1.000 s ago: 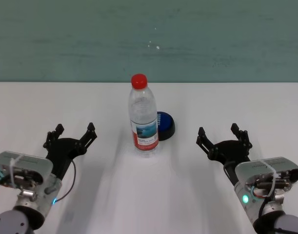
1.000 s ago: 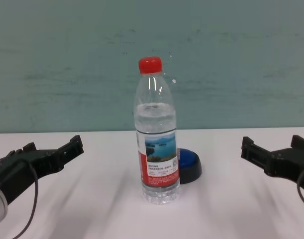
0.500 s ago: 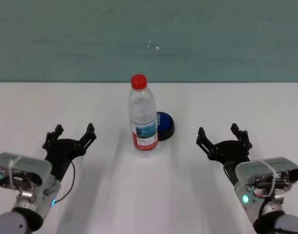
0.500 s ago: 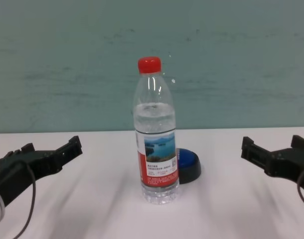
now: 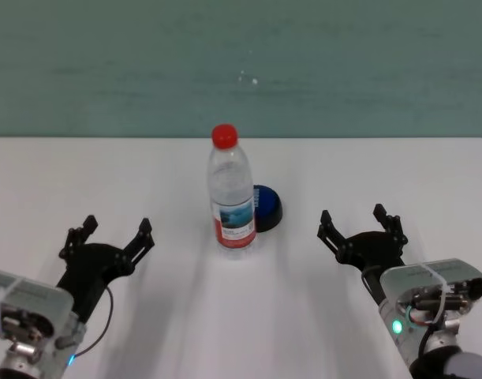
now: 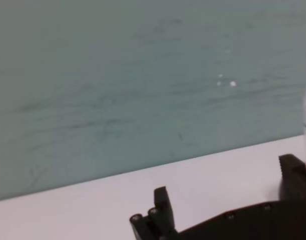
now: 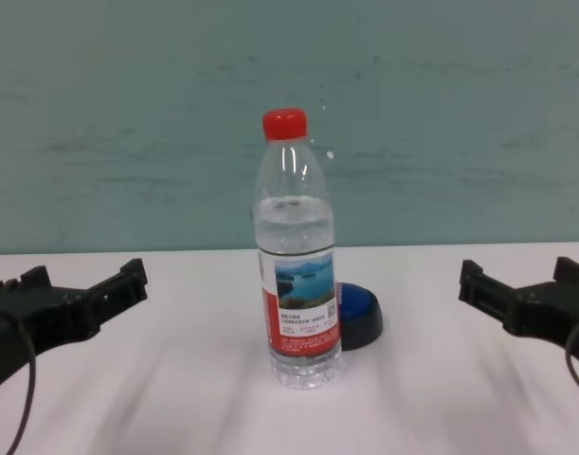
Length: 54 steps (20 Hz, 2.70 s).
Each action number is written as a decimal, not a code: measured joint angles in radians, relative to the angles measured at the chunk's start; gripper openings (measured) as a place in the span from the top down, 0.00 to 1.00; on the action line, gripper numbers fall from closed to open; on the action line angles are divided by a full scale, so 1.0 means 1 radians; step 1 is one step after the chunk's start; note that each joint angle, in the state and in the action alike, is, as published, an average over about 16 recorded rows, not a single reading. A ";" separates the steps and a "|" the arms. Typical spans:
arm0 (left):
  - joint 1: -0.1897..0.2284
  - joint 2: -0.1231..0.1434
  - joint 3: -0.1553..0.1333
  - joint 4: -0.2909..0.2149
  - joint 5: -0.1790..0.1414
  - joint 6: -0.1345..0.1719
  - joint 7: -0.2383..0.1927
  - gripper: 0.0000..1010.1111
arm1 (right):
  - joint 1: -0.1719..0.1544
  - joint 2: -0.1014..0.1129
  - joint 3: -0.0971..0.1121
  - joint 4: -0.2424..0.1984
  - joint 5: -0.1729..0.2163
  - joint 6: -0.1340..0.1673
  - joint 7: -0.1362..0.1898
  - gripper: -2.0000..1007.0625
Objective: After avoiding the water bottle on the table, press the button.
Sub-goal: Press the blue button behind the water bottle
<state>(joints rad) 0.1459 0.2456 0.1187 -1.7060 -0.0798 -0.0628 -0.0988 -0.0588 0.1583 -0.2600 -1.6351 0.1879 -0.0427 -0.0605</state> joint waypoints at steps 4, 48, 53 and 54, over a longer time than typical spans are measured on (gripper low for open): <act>0.040 0.020 -0.003 -0.043 0.014 -0.020 -0.039 0.01 | 0.000 0.000 0.000 0.000 0.000 0.000 0.000 0.00; 0.055 0.183 0.021 -0.006 -0.007 -0.153 -0.248 0.01 | 0.000 0.000 0.000 0.000 0.000 0.000 0.000 0.00; 0.052 0.231 -0.015 0.001 -0.032 -0.182 -0.279 0.01 | 0.000 0.000 0.000 0.000 0.000 0.000 0.000 0.00; 0.048 0.239 -0.021 0.005 -0.036 -0.188 -0.284 0.01 | 0.000 0.000 0.000 0.000 0.000 0.000 0.000 0.00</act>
<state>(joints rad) 0.1935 0.4846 0.0973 -1.7006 -0.1163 -0.2507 -0.3833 -0.0588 0.1583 -0.2600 -1.6351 0.1879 -0.0427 -0.0605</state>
